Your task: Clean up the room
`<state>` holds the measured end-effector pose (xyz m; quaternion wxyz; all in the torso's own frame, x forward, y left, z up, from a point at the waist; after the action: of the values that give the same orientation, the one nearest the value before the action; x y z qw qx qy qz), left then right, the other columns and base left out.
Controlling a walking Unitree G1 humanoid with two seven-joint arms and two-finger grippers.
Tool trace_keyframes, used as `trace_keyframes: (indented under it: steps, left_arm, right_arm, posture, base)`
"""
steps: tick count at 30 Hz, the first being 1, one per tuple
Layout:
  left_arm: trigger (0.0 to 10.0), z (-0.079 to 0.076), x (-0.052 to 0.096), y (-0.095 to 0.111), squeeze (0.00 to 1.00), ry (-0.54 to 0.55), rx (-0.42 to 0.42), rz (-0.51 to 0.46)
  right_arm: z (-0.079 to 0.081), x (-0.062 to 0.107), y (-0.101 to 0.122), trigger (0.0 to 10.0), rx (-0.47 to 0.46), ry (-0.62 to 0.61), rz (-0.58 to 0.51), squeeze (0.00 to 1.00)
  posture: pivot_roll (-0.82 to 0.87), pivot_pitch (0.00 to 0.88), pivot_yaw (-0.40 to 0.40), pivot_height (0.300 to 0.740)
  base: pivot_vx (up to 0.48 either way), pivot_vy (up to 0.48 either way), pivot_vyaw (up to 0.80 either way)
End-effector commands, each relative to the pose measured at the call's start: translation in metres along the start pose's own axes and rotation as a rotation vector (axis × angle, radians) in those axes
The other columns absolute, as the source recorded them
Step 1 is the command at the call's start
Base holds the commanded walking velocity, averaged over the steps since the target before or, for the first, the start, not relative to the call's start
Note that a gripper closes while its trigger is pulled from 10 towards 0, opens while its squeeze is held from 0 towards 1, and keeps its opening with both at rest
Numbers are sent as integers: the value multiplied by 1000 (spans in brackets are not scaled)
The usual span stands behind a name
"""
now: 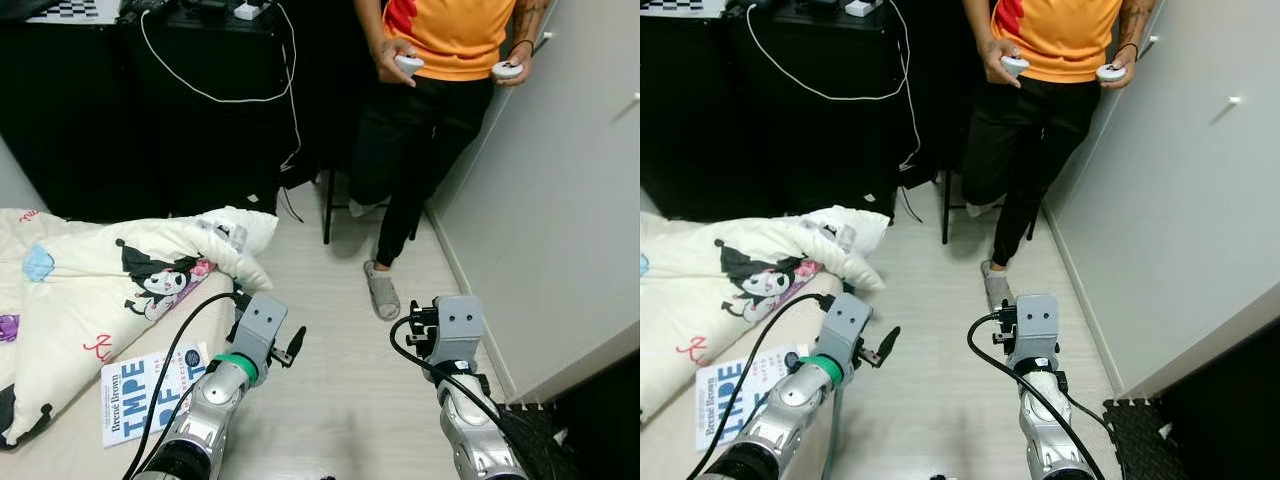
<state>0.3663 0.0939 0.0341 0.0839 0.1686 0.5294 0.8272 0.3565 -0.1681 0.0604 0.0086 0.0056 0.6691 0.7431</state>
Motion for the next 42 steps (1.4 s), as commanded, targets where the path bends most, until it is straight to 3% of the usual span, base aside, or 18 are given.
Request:
trace_keyframes:
  steps: [1,42]
  left_arm:
    - [10000,-5,3,-5,0,-12,-14,10]
    - [10000,-2,2,-1,0,6,-23,0]
  right_arm:
    - [-3,3,-6,10000,4,-9,18,0]
    - [-2,1,-4,10000,11,-9,14,0]
  posture:
    - [-130,77,-5,720]
    - [-126,77,-3,720]
  base:
    - [-311,0,0]
    - [-326,0,0]
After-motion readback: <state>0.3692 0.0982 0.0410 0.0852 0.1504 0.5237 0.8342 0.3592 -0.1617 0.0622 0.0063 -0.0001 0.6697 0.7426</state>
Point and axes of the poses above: a point about 5 cm out from each wrist's last joint towards the gripper, its own x axis pointing back from the gripper into the wrist, its own y axis along the axis of the wrist's last joint, z = x × y, the point moved 6 cm from there along -x, pointing out of the wrist towards the gripper, and after that the axes turned 11 degrees about -x, right-handed, at the moved point
